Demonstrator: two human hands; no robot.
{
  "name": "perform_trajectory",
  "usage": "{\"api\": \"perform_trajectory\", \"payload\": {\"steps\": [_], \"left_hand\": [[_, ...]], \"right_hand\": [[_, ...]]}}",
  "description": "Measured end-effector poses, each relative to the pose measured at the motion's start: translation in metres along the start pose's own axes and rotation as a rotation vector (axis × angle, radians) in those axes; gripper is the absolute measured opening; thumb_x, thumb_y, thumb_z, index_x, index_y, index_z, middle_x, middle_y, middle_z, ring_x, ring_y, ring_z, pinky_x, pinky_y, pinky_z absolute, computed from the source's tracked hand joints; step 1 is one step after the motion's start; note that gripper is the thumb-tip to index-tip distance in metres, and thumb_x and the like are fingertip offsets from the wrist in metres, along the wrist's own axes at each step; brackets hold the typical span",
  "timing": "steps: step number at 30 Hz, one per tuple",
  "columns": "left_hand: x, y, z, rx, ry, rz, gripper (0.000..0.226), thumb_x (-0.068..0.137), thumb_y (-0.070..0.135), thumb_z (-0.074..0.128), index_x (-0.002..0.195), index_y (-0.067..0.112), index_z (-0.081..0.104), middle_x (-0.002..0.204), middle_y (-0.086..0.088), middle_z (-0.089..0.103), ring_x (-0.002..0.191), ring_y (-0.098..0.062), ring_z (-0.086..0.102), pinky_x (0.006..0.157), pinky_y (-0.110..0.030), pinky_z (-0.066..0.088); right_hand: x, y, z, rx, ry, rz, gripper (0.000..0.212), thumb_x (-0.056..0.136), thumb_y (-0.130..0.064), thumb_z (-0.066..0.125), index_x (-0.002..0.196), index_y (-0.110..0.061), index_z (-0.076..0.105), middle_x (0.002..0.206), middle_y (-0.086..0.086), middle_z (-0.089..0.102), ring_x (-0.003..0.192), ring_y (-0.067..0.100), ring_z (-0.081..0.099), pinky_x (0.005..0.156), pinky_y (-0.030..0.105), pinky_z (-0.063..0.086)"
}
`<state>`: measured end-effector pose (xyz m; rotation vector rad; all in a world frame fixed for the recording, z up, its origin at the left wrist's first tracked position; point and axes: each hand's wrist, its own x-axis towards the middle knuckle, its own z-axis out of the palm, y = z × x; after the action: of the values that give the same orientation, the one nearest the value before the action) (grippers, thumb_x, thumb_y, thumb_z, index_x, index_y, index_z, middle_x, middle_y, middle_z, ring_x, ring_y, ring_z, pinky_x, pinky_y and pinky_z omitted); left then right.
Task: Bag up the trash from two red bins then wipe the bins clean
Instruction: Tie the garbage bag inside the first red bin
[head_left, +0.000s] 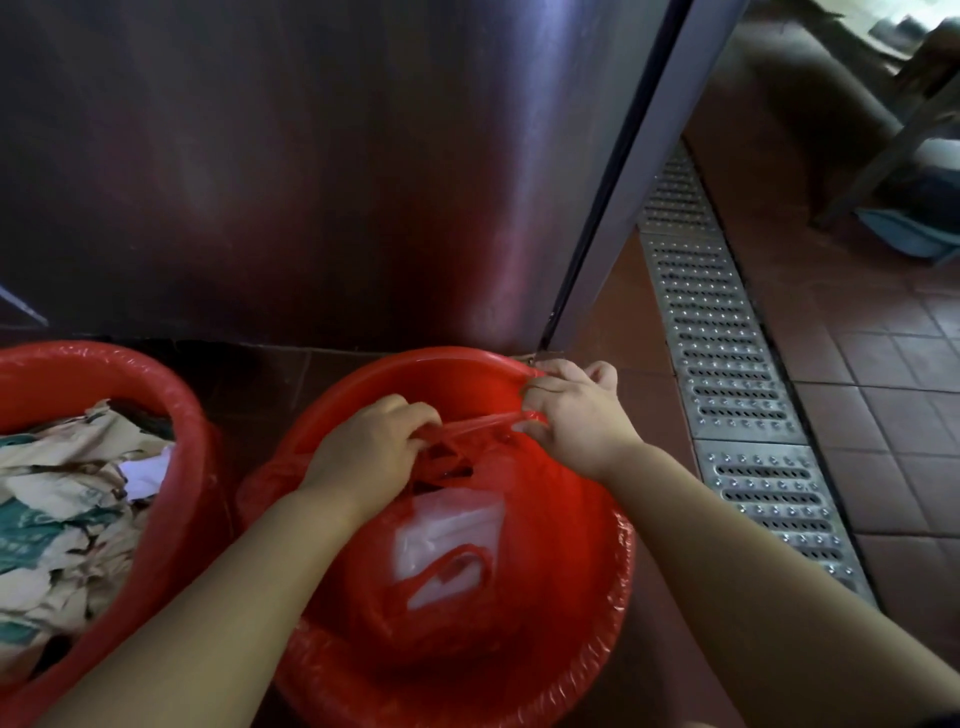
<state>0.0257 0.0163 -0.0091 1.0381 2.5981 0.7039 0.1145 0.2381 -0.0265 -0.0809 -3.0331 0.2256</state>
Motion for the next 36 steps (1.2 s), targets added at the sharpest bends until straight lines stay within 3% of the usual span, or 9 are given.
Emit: {"api": "perform_trajectory", "payload": {"steps": [5, 8, 12, 16, 19, 22, 25, 30, 36], "left_hand": [[-0.011, -0.003, -0.001, 0.116, 0.006, -0.092, 0.026, 0.088, 0.03, 0.061, 0.112, 0.02, 0.064, 0.101, 0.0, 0.055, 0.101, -0.021, 0.055, 0.083, -0.031, 0.044], [-0.02, -0.008, 0.0, 0.194, -0.021, -0.158, 0.02, 0.089, 0.032, 0.06, 0.102, 0.019, 0.067, 0.098, -0.001, 0.051, 0.104, -0.023, 0.051, 0.085, -0.033, 0.041], [-0.036, -0.012, -0.001, 0.299, 0.031, -0.16, 0.013, 0.084, 0.024, 0.066, 0.093, 0.016, 0.071, 0.097, -0.004, 0.054, 0.099, -0.028, 0.046, 0.085, -0.037, 0.041], [-0.049, -0.025, 0.001, 0.305, 0.085, -0.148, 0.021, 0.071, 0.008, 0.077, 0.09, 0.01, 0.07, 0.104, -0.014, 0.059, 0.104, -0.039, 0.051, 0.091, -0.044, 0.041], [-0.06, -0.033, 0.003, 0.234, 0.064, -0.271, 0.053, 0.083, 0.008, 0.065, 0.133, 0.011, 0.049, 0.145, -0.019, 0.033, 0.138, -0.039, 0.022, 0.113, -0.045, 0.021], [-0.068, -0.039, -0.001, 0.156, 0.002, -0.398, 0.067, 0.091, 0.01, 0.055, 0.149, 0.011, 0.02, 0.155, -0.015, 0.014, 0.143, -0.03, 0.012, 0.116, -0.041, 0.017], [-0.07, -0.039, -0.009, 0.221, 0.005, -0.424, 0.068, 0.09, 0.007, 0.054, 0.148, 0.008, 0.021, 0.147, -0.019, 0.027, 0.133, -0.037, 0.03, 0.107, -0.043, 0.028], [-0.075, -0.037, -0.018, 0.351, 0.005, -0.487, 0.037, 0.088, 0.01, 0.058, 0.123, 0.002, 0.049, 0.12, -0.022, 0.045, 0.114, -0.04, 0.043, 0.097, -0.044, 0.035], [-0.091, -0.033, -0.024, 0.47, -0.067, -0.529, 0.029, 0.091, 0.025, 0.053, 0.119, 0.016, 0.054, 0.122, -0.013, 0.045, 0.114, -0.036, 0.038, 0.096, -0.041, 0.038]], "right_hand": [[-0.024, -0.002, -0.006, -0.096, 0.031, 0.082, 0.023, 0.069, -0.025, 0.082, 0.075, -0.015, 0.062, 0.068, 0.0, 0.062, 0.066, 0.026, 0.061, 0.079, 0.036, 0.03], [-0.038, -0.01, -0.017, -0.135, -0.092, 0.179, 0.019, 0.086, -0.031, 0.066, 0.094, -0.013, 0.064, 0.09, 0.007, 0.063, 0.085, 0.031, 0.062, 0.079, 0.038, 0.034], [-0.059, -0.022, -0.021, -0.174, -0.237, 0.281, 0.032, 0.097, -0.04, 0.045, 0.114, -0.019, 0.063, 0.124, 0.006, 0.049, 0.119, 0.029, 0.041, 0.091, 0.041, 0.026], [-0.074, -0.034, -0.024, -0.152, -0.288, 0.285, 0.029, 0.096, -0.02, 0.042, 0.121, -0.024, 0.057, 0.139, 0.002, 0.04, 0.139, 0.027, 0.017, 0.104, 0.046, 0.011], [-0.084, -0.041, -0.033, -0.186, -0.321, 0.321, 0.036, 0.093, -0.011, 0.038, 0.123, -0.025, 0.052, 0.125, 0.001, 0.052, 0.128, 0.025, 0.037, 0.104, 0.042, 0.018], [-0.088, -0.05, -0.039, -0.178, -0.347, 0.404, 0.036, 0.092, -0.007, 0.038, 0.125, -0.017, 0.049, 0.121, 0.007, 0.051, 0.113, 0.031, 0.052, 0.09, 0.039, 0.035], [-0.087, -0.064, -0.043, -0.063, -0.366, 0.537, 0.032, 0.092, 0.001, 0.034, 0.121, -0.006, 0.044, 0.124, 0.015, 0.045, 0.105, 0.04, 0.056, 0.073, 0.041, 0.043], [-0.085, -0.086, -0.043, -0.01, -0.405, 0.567, 0.023, 0.097, -0.01, 0.044, 0.119, -0.004, 0.051, 0.122, 0.016, 0.054, 0.107, 0.037, 0.06, 0.08, 0.041, 0.049], [-0.085, -0.101, -0.049, 0.032, -0.486, 0.482, 0.032, 0.09, -0.004, 0.043, 0.12, -0.009, 0.055, 0.121, 0.016, 0.05, 0.109, 0.038, 0.057, 0.088, 0.041, 0.048]]}}
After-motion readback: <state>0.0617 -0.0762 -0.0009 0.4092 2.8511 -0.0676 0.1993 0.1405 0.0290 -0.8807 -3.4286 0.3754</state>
